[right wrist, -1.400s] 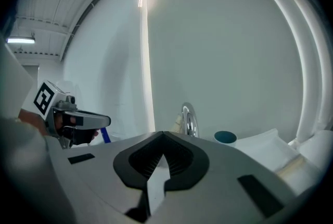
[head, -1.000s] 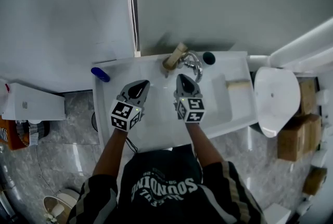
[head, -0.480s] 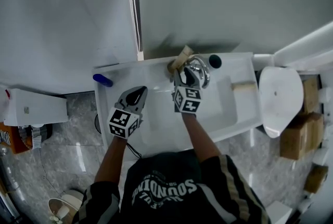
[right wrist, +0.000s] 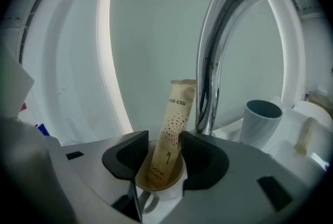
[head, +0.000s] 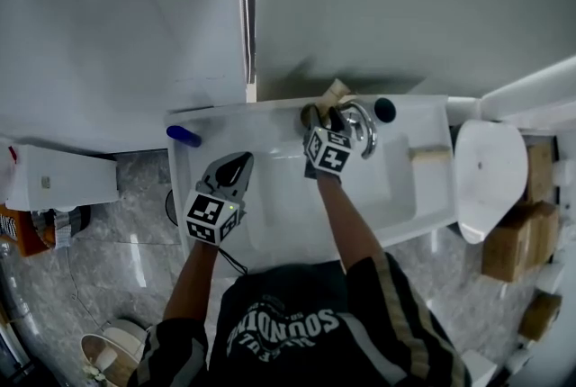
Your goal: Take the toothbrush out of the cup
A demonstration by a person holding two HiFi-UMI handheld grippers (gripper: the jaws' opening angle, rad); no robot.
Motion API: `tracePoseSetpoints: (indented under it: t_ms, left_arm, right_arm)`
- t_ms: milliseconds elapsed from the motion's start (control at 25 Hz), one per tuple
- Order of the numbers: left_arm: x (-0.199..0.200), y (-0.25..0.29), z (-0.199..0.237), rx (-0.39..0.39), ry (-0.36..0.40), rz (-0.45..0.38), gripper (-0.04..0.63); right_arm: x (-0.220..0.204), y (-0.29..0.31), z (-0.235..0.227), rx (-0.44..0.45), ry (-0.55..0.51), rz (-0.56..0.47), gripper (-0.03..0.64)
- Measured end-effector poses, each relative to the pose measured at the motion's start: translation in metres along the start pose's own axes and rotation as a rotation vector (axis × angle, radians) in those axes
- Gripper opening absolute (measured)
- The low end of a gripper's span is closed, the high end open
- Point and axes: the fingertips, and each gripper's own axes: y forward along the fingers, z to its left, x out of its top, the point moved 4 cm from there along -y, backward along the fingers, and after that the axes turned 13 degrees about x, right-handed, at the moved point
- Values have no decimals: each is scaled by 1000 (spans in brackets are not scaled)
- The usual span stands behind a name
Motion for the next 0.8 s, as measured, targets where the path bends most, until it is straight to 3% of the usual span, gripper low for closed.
tracePoseSetpoints:
  t_ms: [360, 600, 800]
  left_arm:
    - [-5, -3, 5, 18, -15, 10, -2]
    - [-7, -5, 8, 22, -10, 13, -2]
    - [-2, -6, 5, 21, -5, -5, -2]
  right_arm:
    - [4, 14, -1, -63, -71, 64, 173]
    - [7, 7, -3, -68, -120, 77, 36]
    - [12, -5, 10, -17, -152, 20, 14]
